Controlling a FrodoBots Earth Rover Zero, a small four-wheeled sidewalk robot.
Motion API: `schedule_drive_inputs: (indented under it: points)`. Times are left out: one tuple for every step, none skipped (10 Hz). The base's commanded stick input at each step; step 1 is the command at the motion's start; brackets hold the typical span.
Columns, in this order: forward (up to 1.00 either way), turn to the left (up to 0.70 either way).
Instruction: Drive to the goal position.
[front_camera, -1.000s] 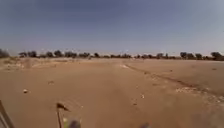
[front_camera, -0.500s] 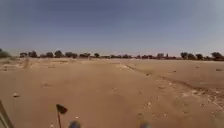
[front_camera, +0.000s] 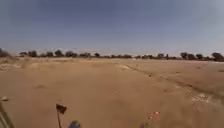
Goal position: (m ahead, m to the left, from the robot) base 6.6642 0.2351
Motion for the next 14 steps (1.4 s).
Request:
schedule_drive_inputs:
  points:
    - [0.5,0.0]
    - [0.5,0.0]
    - [0.5,0.0]
    - [0.5,0.0]
    - [0.5,0.0]
    - [0.5,0.0]
    - [0.5,0.0]
    - [0.5,0.0]
    - [0.5,0.0]
    - [0.5,0.0]
    - [0.5,0.0]
    - [0.5,0.0]
    - [0.5,0.0]
    - [0.5,0.0]
